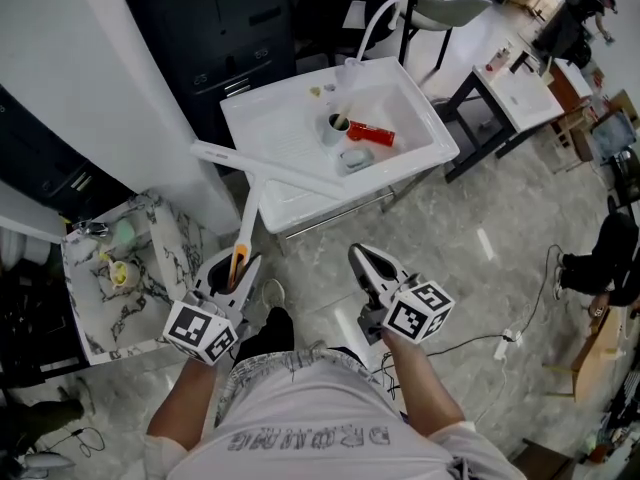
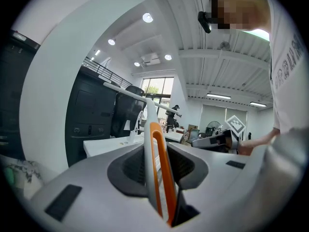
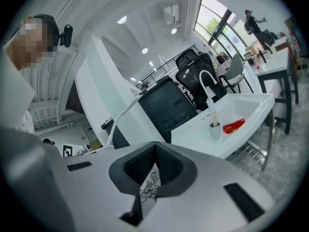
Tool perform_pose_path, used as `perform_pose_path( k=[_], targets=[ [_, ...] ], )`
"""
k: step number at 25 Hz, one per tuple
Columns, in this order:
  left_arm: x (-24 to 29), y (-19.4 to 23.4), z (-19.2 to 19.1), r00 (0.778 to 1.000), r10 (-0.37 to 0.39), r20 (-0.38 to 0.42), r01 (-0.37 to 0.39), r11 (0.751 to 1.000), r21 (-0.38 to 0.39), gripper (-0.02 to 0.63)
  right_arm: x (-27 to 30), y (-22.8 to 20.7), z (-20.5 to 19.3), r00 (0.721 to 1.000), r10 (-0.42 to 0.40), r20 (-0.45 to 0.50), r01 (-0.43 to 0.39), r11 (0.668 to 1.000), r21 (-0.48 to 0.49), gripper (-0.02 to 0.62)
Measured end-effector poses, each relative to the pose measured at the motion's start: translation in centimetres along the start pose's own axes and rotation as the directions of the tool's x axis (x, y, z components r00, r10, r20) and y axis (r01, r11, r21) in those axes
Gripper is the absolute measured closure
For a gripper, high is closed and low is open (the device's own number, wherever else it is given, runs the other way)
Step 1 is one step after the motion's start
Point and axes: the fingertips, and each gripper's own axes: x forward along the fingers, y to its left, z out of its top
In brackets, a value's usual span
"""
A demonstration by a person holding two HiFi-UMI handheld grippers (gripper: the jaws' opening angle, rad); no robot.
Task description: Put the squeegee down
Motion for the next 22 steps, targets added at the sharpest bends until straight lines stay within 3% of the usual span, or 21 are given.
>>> perform_pose_path(
  k=[22],
  targets=[
    [6.0, 12.3, 3.1, 0.996, -0.079, -0.032, 0.078, 0.997, -0.014, 0.494, 12.3, -1.3, 3.8, 0.996, -0.083, -0.022, 0.083, 0.997, 0.001, 0.588]
  ],
)
